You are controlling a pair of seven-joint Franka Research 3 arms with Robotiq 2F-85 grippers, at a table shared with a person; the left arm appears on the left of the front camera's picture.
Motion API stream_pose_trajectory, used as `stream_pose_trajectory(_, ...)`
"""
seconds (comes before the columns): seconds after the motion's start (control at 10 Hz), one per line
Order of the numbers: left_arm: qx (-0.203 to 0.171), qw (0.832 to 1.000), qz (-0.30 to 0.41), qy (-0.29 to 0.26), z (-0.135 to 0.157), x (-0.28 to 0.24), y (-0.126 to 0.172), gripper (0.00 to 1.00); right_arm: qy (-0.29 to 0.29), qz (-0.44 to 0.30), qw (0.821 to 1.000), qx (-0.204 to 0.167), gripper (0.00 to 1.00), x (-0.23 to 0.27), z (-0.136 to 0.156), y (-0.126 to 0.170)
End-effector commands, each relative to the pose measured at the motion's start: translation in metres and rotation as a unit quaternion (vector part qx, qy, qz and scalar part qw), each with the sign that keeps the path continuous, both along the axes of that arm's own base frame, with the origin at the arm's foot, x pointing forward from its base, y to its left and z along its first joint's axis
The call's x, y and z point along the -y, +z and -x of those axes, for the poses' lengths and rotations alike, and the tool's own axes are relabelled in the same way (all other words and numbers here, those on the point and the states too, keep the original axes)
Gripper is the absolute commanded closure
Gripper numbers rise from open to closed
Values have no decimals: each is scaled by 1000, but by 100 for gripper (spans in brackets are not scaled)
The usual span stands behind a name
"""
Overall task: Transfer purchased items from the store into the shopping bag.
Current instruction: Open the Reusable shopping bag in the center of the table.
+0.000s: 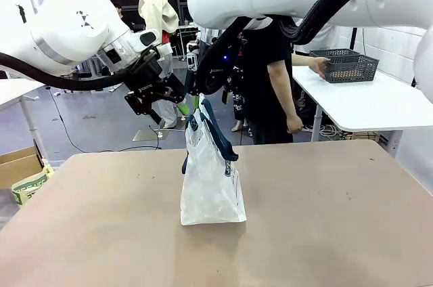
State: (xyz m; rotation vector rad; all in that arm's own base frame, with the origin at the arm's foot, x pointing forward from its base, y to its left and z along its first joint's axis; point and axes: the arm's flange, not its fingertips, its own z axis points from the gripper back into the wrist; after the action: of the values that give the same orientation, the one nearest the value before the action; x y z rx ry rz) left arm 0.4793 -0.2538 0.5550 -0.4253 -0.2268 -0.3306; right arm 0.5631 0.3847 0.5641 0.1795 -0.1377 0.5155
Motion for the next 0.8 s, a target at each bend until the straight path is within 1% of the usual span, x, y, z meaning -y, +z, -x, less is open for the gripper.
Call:
stream_pose_trajectory(0.0, -5, 1000, 21, 6, -6, 4, -1, 0, -11, 16, 1000, -11, 0, -10, -8, 7)
stream_pose_trajectory(0.3, -7, 1000, 22, 0, -7, 8, -5, 0, -23, 13, 1000, -17, 0, -1, -7, 1)
stream_pose_trajectory(0.7, 2, 1000, 23, 0, -11, 16, -6, 0, -35, -6, 999, -14, 0, 13, -8, 6)
